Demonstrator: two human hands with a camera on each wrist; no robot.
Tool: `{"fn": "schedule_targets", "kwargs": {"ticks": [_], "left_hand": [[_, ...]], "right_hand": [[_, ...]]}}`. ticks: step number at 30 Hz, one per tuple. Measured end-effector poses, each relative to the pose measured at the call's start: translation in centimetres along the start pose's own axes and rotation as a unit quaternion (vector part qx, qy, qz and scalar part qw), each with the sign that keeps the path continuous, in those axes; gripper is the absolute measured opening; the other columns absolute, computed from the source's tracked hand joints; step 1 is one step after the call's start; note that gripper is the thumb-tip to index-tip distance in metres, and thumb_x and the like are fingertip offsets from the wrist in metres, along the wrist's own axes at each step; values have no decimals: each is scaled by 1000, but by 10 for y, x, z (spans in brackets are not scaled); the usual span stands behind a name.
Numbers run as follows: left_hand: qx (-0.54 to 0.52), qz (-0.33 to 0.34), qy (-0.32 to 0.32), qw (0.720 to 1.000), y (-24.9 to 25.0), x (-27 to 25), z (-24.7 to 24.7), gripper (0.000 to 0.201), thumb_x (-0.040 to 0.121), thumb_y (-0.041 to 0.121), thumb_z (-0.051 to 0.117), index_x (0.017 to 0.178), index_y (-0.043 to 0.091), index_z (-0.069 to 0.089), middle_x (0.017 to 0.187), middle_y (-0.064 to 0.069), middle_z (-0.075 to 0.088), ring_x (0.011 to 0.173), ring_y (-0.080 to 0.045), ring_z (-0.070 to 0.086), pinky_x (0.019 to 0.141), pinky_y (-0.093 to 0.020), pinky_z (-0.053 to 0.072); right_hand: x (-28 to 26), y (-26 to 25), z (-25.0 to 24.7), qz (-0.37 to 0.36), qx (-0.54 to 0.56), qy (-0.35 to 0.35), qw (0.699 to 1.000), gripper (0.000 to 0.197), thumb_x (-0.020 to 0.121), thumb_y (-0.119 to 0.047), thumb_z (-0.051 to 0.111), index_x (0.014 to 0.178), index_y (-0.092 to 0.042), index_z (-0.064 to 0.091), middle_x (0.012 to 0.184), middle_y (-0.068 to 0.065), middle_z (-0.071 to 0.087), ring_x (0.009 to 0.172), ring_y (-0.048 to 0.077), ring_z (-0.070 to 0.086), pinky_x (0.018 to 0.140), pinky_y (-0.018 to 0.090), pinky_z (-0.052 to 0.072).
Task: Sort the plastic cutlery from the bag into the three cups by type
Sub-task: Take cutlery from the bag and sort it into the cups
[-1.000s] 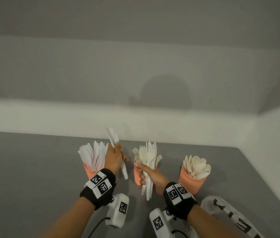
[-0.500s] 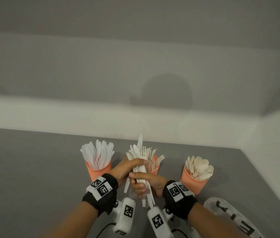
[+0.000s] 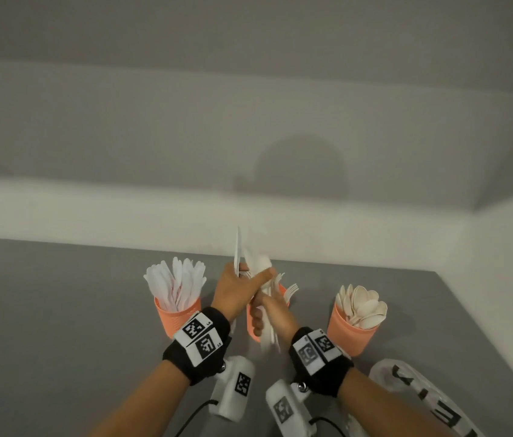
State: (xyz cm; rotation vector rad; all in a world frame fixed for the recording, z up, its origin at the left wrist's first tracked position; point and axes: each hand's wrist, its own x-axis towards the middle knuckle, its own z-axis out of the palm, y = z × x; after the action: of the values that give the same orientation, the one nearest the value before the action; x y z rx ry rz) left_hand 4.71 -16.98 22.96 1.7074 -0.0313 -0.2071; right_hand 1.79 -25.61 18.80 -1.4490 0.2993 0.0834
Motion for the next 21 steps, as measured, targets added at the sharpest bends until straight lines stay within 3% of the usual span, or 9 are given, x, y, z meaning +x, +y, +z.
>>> {"fn": "schedule_targets", "kwargs": {"ticks": [2, 4, 6, 10, 13, 15, 18, 21], "left_hand": [[-15, -7, -9, 1000, -2, 0, -11, 29, 85, 40, 62, 87, 12, 54, 71, 3, 52, 55, -6, 49, 54, -18, 40], [-18, -11, -3, 1000, -6, 2, -21, 23, 90, 34, 56, 80, 13, 54, 68, 3, 48, 53, -7, 41, 59, -22, 37], [-3, 1, 3, 1000, -10, 1, -24, 23, 91, 25, 55, 71, 15, 51, 64, 3, 47, 52, -8, 39, 54, -21, 34], [-10, 17, 4, 1000, -14, -2, -22, 13, 91, 19, 57, 77, 16, 57, 66, 4, 52, 52, -5, 42, 56, -21, 37], [3, 35, 2, 999, -15, -1, -18, 10, 90, 15, 56, 88, 6, 61, 69, 2, 57, 47, -1, 44, 50, -16, 37], [21, 41, 9, 999, -17, -1, -16, 10, 88, 11, 56, 83, 4, 62, 65, 0, 58, 43, -1, 46, 43, -11, 35], [36, 33, 15, 999, -23, 0, -12, 21, 88, 14, 58, 68, 10, 59, 53, -1, 55, 42, -7, 47, 43, -16, 34], [37, 30, 8, 999, -28, 2, -8, 24, 86, 15, 63, 63, 13, 55, 51, 0, 54, 42, -8, 49, 46, -18, 38]], "right_hand": [[-4, -8, -10, 43, 86, -35, 995, 10, 92, -16, 47, 82, -13, 47, 40, -2, 35, 27, 8, 31, 33, 14, 27], [-6, -11, -17, 29, 123, -59, 990, 16, 96, -21, 48, 81, -14, 47, 41, -3, 37, 27, 6, 30, 31, 13, 25], [-6, -11, -19, 9, 111, -60, 992, 16, 95, -22, 51, 81, -13, 48, 45, -2, 42, 29, 6, 34, 32, 15, 28], [0, -2, -17, 5, 56, -59, 997, 11, 93, -16, 55, 85, -9, 52, 51, 2, 47, 31, 8, 39, 33, 16, 31], [-1, 1, -13, -4, 16, -72, 997, 7, 93, -15, 54, 89, -9, 53, 53, 4, 50, 35, 10, 44, 36, 19, 36], [-1, 1, -11, -17, 13, -80, 997, 4, 94, -13, 51, 93, -12, 54, 54, 4, 52, 38, 11, 46, 40, 22, 39], [0, 1, -10, -18, 19, -84, 996, 5, 95, -15, 50, 97, -12, 54, 55, 4, 54, 43, 12, 51, 46, 24, 44], [0, 2, -9, -8, 21, -76, 997, 10, 96, -14, 48, 105, -13, 52, 61, 7, 54, 46, 11, 53, 50, 25, 46]]}}
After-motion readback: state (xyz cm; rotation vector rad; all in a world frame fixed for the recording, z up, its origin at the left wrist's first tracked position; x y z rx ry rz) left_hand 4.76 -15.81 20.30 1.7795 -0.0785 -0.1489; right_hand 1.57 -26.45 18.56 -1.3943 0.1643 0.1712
